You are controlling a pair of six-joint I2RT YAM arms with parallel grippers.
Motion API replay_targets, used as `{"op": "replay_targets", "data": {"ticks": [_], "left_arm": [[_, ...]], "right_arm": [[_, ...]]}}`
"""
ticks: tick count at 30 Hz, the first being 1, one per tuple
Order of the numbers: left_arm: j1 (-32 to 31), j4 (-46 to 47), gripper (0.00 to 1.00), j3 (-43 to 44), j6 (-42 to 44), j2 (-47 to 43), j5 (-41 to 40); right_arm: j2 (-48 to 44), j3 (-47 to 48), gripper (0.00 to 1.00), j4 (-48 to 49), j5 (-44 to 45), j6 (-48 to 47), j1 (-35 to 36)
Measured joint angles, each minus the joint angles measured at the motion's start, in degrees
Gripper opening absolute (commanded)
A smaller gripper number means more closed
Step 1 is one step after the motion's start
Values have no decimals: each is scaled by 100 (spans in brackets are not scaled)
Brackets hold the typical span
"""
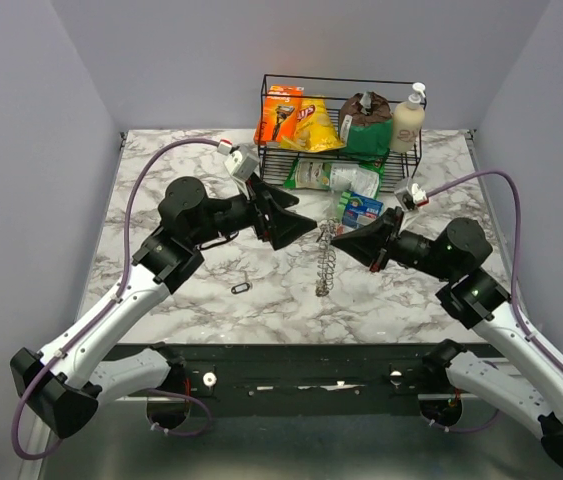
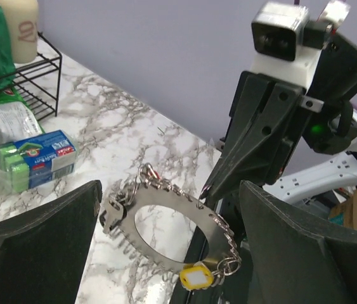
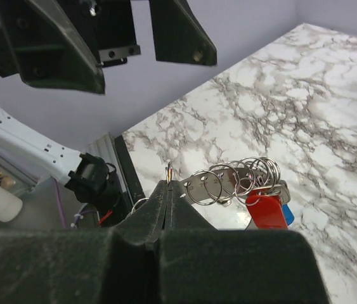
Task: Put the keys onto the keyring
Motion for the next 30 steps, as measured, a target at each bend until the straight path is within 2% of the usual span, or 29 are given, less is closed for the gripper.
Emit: {"op": "replay_targets", "data": {"ticks": [3, 8, 17, 24, 30], "left_arm": [[0, -85, 95, 2, 101, 17, 118], [0, -260, 84, 120, 323, -48, 225], [0, -678, 79, 179, 664, -382, 229], [66, -1187, 77, 501, 1034, -424, 262], [190, -1377, 73, 686, 1266, -358, 693]], "right_arm": [[131, 105, 1, 57, -61, -111, 0], [509, 271, 1, 57, -315, -302, 0], [1176, 1010, 1, 111, -1169, -544, 0], [1456, 1067, 1, 411, -1718, -483, 0], [1652, 1108, 1, 603, -2017, -378, 0]]}}
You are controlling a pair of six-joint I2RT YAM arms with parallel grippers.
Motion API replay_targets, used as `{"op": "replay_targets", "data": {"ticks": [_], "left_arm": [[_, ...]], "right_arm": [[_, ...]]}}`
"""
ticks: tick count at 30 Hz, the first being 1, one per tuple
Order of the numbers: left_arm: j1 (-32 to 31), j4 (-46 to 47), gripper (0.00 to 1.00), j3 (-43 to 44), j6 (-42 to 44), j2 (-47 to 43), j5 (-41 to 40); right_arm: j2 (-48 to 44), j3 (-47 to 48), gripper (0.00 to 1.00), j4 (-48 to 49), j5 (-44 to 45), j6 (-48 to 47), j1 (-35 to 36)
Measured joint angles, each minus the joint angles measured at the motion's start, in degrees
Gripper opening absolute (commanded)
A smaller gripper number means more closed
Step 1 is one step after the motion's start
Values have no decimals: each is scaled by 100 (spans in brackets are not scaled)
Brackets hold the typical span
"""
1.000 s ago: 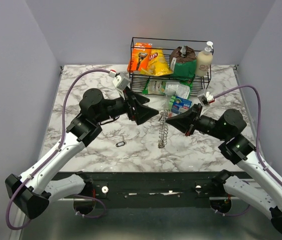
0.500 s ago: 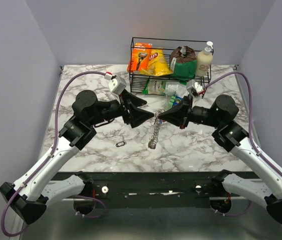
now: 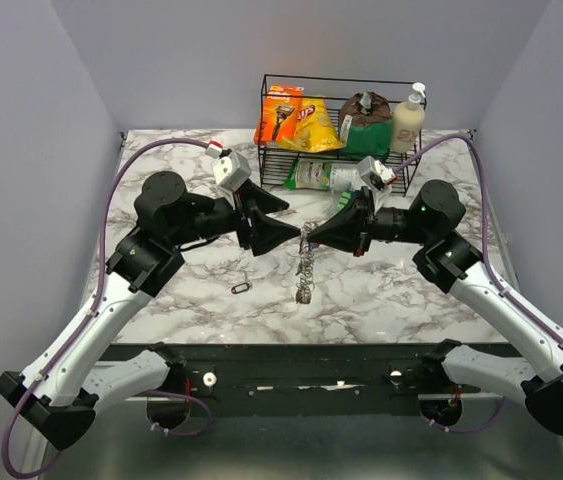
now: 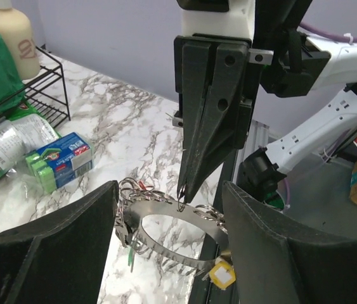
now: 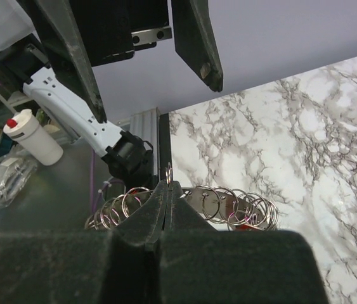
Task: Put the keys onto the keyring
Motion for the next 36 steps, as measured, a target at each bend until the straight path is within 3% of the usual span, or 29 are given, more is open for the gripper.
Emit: {"op": "replay_targets", "data": {"ticks": [7, 12, 21, 36], "left_arm": [[11, -455, 69, 190, 599, 155, 592], [15, -708, 61, 361, 876, 291, 868], [15, -815, 54, 363, 990, 455, 1187], [28, -791, 31, 496, 901, 881, 1661]], "right_arm": [[7, 116, 1, 90, -203, 22, 0], [7, 120, 1, 87, -247, 24, 0], [39, 184, 1, 87, -328, 35, 0], [39, 199, 1, 83, -356, 35, 0]]}}
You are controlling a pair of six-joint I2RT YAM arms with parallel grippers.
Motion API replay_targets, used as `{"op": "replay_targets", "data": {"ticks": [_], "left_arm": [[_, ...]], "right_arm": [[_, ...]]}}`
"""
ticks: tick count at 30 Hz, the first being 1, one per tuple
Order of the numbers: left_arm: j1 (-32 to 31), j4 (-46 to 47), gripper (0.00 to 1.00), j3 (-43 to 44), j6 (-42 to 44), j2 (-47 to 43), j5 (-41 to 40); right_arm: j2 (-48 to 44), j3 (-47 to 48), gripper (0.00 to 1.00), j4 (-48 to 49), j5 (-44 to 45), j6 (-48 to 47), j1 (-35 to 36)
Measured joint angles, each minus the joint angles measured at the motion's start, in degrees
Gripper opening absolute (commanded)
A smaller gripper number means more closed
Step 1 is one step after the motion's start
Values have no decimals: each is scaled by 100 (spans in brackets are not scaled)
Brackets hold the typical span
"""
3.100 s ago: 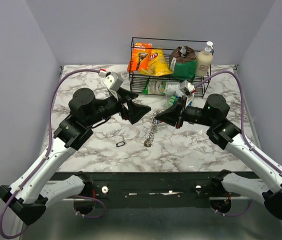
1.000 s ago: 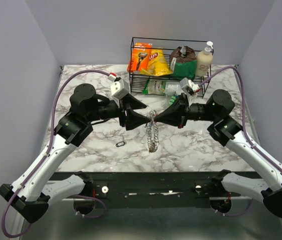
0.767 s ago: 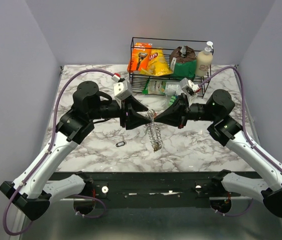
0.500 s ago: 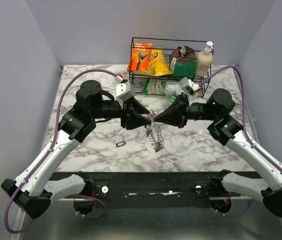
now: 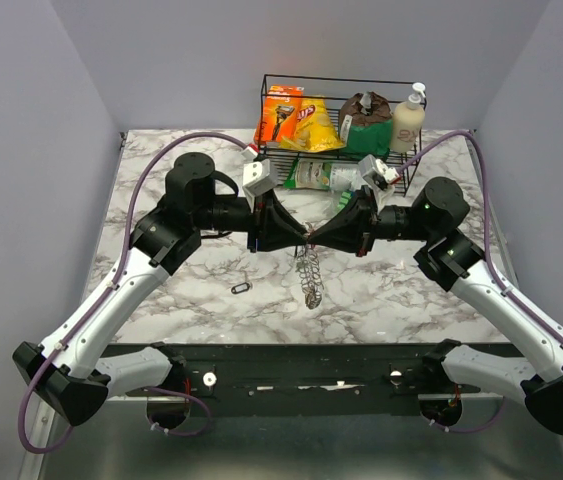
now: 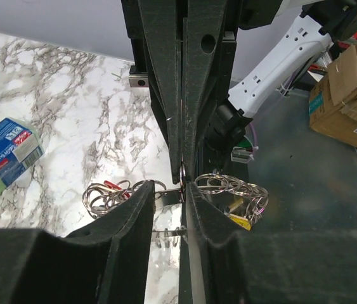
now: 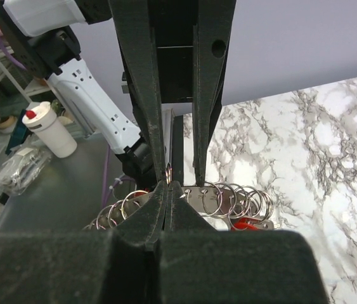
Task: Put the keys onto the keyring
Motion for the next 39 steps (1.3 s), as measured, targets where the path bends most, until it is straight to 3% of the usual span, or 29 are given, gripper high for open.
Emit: {"op": "replay_targets", "data": {"ticks": [6, 16, 19, 22, 23, 29, 35, 39], "left_arm": [[9, 33, 0, 24, -103, 2, 59], [9, 61, 0, 37, -199, 2, 9], [9, 79, 0, 33, -197, -11, -146], [7, 179, 0, -46, -168, -98, -400], [0, 197, 0, -98, -129, -166, -527], [13, 269, 0, -595, 216, -710, -1237], [13, 463, 0, -1010, 841, -1244, -1537], [13, 584, 0, -1167, 1231, -1408, -1556]], "right_arm": [[-7, 0, 1, -4, 2, -2, 0], [-33, 0, 3, -9, 131, -7, 0], [-57, -2, 14, -52, 299, -15, 0], [-114, -2, 32, -101, 538, -37, 7], [-151, -2, 43, -101, 625, -55, 7], [-522, -2, 74, -101, 1082, -96, -70], [-590, -2, 96, -114, 1252, -162, -120], [-555, -2, 100, -131, 1266, -175, -146]]}}
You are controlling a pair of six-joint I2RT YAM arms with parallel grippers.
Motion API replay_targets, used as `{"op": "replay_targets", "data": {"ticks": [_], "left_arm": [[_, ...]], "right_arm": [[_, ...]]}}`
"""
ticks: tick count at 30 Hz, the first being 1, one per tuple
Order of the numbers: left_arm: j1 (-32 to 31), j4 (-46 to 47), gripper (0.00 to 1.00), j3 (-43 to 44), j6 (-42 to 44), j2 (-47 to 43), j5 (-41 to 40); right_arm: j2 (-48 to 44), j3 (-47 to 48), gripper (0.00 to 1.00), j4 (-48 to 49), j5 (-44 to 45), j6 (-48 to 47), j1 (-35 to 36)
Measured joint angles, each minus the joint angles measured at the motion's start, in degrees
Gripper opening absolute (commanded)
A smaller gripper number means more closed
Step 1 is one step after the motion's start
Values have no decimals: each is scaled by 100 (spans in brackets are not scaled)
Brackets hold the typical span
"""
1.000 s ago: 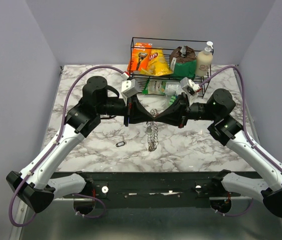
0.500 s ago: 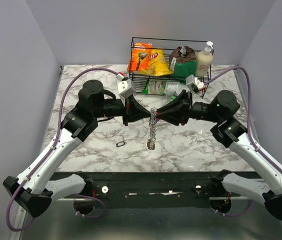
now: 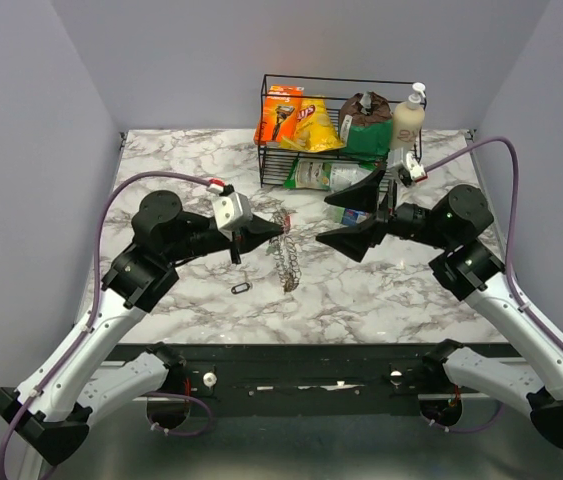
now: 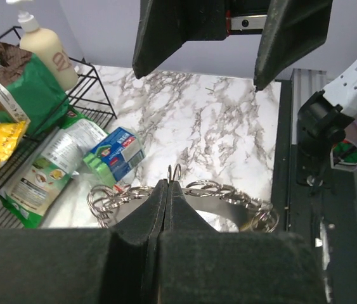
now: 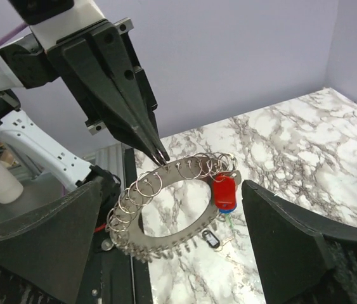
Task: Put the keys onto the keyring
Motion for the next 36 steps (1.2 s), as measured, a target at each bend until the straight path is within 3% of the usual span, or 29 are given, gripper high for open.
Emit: {"op": "replay_targets", "data": {"ticks": [7, 16, 27, 36], "left_arm": [[0, 136, 0, -533, 791, -306, 4], [0, 129, 0, -566, 1379, -435, 4], [0, -87, 0, -468, 1263, -295, 57], [0, -1038, 0, 616, 804, 597, 284]], "right_arm": [[105, 0, 100, -37, -85, -48, -4], [107, 0, 100, -138, -155, -131, -4], [243, 0, 100, -256, -315, -142, -7], [389, 0, 100, -260, -479, -140, -7]]}}
